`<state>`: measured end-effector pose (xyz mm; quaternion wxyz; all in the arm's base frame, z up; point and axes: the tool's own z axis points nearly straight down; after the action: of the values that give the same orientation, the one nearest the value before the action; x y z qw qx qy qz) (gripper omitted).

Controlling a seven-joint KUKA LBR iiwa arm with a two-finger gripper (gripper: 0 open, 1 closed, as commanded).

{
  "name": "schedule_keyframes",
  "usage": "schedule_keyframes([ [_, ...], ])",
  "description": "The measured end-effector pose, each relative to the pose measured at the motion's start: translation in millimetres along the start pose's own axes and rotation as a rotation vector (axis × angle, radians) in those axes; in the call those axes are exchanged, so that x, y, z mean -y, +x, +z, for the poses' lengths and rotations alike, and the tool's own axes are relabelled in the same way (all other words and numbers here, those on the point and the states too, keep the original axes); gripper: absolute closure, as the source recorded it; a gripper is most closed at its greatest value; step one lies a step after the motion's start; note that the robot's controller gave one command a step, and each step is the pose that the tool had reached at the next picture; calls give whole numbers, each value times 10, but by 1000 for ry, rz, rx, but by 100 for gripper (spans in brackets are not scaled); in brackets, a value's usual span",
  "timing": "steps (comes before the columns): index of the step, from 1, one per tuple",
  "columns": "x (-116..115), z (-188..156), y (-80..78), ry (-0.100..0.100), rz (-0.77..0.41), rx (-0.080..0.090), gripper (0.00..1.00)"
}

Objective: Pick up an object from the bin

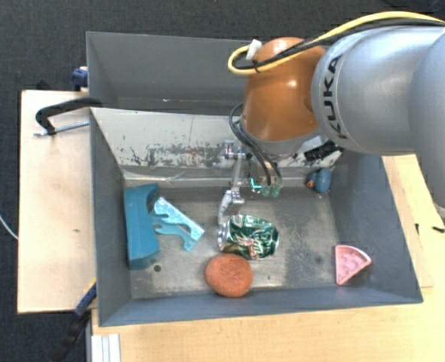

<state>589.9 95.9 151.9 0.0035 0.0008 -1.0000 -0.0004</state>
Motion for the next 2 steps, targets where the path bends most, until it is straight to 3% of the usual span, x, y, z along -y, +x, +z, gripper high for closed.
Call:
schedule_keyframes([
  [1, 4, -44, -20, -1, 2, 8, 0],
  [2, -76, 454, -81, -2, 18, 15, 0],
])
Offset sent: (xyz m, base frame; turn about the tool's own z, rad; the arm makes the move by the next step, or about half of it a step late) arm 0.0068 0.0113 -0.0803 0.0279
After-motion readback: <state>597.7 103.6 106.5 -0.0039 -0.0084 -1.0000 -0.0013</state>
